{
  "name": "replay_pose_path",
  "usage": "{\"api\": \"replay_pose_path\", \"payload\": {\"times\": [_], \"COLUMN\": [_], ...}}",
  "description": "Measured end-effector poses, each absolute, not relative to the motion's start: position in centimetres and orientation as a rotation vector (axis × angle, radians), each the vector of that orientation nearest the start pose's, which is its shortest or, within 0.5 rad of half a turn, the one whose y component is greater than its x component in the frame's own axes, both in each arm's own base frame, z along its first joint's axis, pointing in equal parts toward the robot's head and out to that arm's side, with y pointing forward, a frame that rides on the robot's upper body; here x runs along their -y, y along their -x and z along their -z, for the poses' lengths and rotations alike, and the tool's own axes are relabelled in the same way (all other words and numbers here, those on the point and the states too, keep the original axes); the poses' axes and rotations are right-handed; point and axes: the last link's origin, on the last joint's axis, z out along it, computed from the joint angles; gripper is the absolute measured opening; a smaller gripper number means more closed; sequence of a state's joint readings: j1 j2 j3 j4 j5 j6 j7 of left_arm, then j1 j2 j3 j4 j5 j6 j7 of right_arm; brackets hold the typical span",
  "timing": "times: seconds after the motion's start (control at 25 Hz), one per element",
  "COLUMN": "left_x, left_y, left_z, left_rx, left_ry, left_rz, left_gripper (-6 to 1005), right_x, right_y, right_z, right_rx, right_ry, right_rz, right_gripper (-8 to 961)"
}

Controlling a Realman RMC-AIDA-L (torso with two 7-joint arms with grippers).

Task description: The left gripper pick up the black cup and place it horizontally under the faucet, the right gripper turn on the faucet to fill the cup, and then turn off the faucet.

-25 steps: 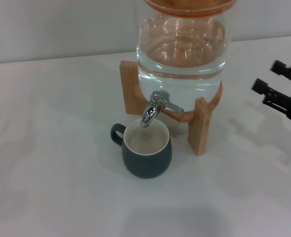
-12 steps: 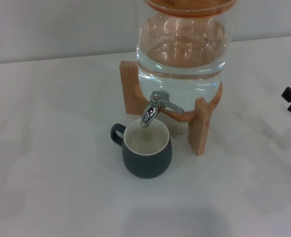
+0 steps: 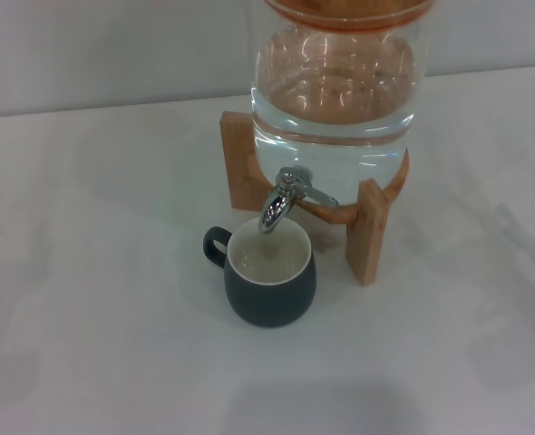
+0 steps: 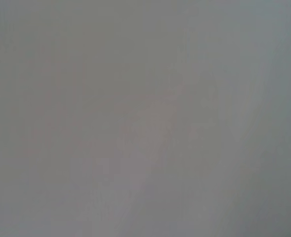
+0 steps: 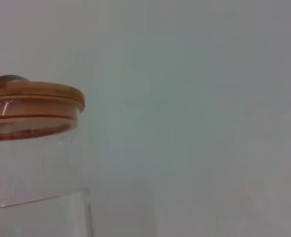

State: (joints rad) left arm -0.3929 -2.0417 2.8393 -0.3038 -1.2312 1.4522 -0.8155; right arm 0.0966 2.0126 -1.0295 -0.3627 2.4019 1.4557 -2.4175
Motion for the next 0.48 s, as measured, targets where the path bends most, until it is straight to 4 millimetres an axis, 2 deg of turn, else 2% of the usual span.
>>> {"api": "replay_pose_path", "payload": {"times": [0.48], "left_x": [-28.92], "left_y": [38.11], "left_z": [-7.06], "left_rx": [0.669], "left_ry": [1.594], "left_rz": [0.868], "left_gripper": [532], "right_x": [-23.67], "right_y": [-37.57], "right_z": [-6.11], "right_rx": [-0.571], "right_ry": [1.686], "right_rz": [-0.931], "right_gripper": [811]}}
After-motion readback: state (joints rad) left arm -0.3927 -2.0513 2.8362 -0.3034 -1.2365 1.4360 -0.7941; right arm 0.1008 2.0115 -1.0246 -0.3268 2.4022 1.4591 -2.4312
